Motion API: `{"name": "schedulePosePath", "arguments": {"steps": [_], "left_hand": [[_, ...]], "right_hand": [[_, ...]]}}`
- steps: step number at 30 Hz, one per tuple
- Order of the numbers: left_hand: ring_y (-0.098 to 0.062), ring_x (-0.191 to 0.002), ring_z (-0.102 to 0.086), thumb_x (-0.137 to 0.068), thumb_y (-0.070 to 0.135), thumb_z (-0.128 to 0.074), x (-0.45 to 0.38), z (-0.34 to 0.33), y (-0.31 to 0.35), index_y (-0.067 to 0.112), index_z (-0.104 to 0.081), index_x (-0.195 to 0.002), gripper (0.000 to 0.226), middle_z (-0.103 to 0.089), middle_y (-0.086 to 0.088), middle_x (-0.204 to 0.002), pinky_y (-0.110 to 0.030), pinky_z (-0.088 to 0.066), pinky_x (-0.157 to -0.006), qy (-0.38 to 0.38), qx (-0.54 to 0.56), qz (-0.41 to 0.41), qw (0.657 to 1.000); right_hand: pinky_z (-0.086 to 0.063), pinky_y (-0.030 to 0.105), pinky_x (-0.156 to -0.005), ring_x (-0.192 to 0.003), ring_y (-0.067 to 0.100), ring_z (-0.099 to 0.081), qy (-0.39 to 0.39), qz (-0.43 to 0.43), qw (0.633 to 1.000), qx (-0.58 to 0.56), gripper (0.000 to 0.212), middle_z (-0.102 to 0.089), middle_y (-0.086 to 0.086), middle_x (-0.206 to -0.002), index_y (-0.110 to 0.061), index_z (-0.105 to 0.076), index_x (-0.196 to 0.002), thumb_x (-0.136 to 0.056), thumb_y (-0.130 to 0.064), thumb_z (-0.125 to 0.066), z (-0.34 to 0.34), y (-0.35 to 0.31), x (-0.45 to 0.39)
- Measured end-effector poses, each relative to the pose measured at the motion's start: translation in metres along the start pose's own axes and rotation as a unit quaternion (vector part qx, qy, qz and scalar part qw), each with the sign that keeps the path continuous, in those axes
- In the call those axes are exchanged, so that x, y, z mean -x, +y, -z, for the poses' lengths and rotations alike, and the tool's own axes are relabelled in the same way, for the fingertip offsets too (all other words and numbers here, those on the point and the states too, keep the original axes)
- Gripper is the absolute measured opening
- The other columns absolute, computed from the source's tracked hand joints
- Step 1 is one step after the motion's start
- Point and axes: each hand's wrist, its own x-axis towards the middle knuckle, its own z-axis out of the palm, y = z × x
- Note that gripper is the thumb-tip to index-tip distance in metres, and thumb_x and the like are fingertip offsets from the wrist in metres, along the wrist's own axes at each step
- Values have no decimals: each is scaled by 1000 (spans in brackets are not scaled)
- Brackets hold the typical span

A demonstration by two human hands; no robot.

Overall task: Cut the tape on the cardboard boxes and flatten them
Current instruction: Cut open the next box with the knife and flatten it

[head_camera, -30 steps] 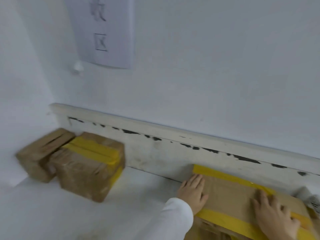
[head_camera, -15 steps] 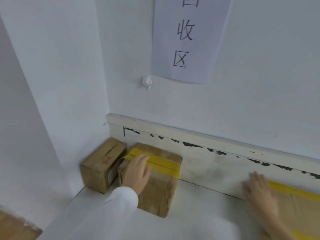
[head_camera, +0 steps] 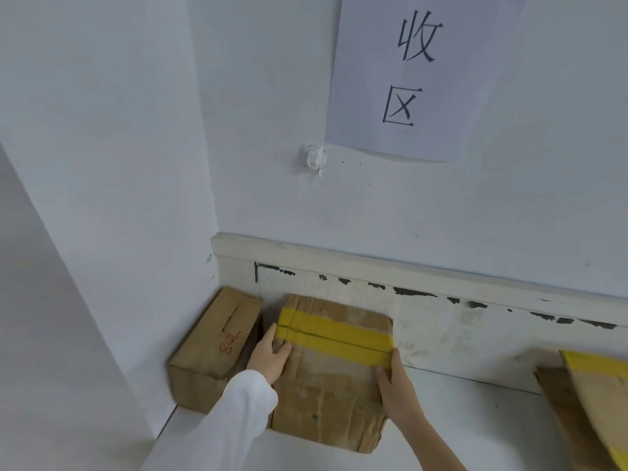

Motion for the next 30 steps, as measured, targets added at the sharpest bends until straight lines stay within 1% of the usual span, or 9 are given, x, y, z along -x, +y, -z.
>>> {"name": "schedulePosePath", "arguments": {"steps": [4, 7, 8, 12, 14, 17, 20, 23, 30], "left_hand": [[-20, -114, -51, -99, 13, -45, 12, 3, 7, 18, -49, -131, 33, -57, -3, -121, -26, -37, -92, -4, 41, -19, 999], [-20, -114, -52, -98, 10, -46, 30, 8, 7, 18, -53, -127, 31, -59, -1, -117, -25, -37, -92, -14, 15, -41, 999], [-19, -113, -53, -97, 10, -47, 37, 10, 5, 18, -54, -126, 31, -59, -1, -117, -25, -38, -92, -24, 1, -49, 998], [-11, -104, -54, -96, 6, -49, 75, 11, -2, 21, -54, -122, 30, -60, 3, -112, -20, -39, -85, -78, -22, -69, 994], [-11, -104, -56, -96, 3, -48, 97, 5, -9, 20, -51, -124, 34, -61, 3, -111, -17, -42, -83, -109, -11, -72, 991], [-8, -104, -57, -95, 1, -48, 122, -7, -20, 22, -50, -124, 36, -61, 6, -112, -18, -44, -88, -133, 12, -76, 988], [8, -97, -57, -93, 2, -51, 135, -14, -25, 32, -56, -109, 35, -63, 20, -105, -9, -43, -81, -132, 24, -95, 986], [11, -98, -58, -91, 4, -57, 137, -13, -29, 35, -58, -107, 36, -63, 24, -104, -7, -43, -80, -128, 35, -92, 987], [12, -97, -58, -91, 10, -58, 126, -15, -20, 32, -53, -117, 34, -62, 22, -108, -6, -44, -79, -170, 39, -55, 983]], "right_hand": [[-35, 32, -101, -130, 27, -38, -6, -28, 999, -28, 59, -30, 9, -150, -10, 3, -150, -103, -17, -31, 5, -9, 9], [-43, 25, -77, -102, 18, -54, -19, -26, 999, -15, 52, -53, 5, -126, -12, -13, -150, -102, -17, -33, 11, 4, 40], [-43, 22, -74, -102, 17, -56, -31, -21, 999, -20, 51, -56, 3, -124, -11, -18, -149, -102, -17, -35, 14, 12, 55], [-44, 12, -87, -105, 7, -57, -26, -21, 993, -110, 30, -62, -5, -119, -8, -51, -127, -99, -4, -41, 37, 63, 115], [-40, 26, -101, -115, 15, -53, 13, -49, 998, -34, 30, -58, 3, -127, -8, -54, -127, -98, -7, -44, 57, 98, 135], [-39, 24, -90, -114, 21, -53, 59, -106, 983, 140, 32, -56, 9, -124, -7, -53, -128, -97, -13, -45, 83, 150, 152], [-37, 29, -100, -126, 23, -42, 60, -165, 941, 289, 43, -43, 8, -133, -14, -39, -136, -98, -33, -44, 97, 183, 163], [-37, 31, -102, -129, 23, -38, 30, -205, 923, 324, 50, -39, 7, -133, -15, -36, -133, -94, -44, -47, 98, 193, 165], [-43, 27, -96, -120, 19, -48, 50, -177, 905, 384, 38, -48, 3, -125, -15, -40, -119, -96, -45, -44, 88, 188, 146]]}}
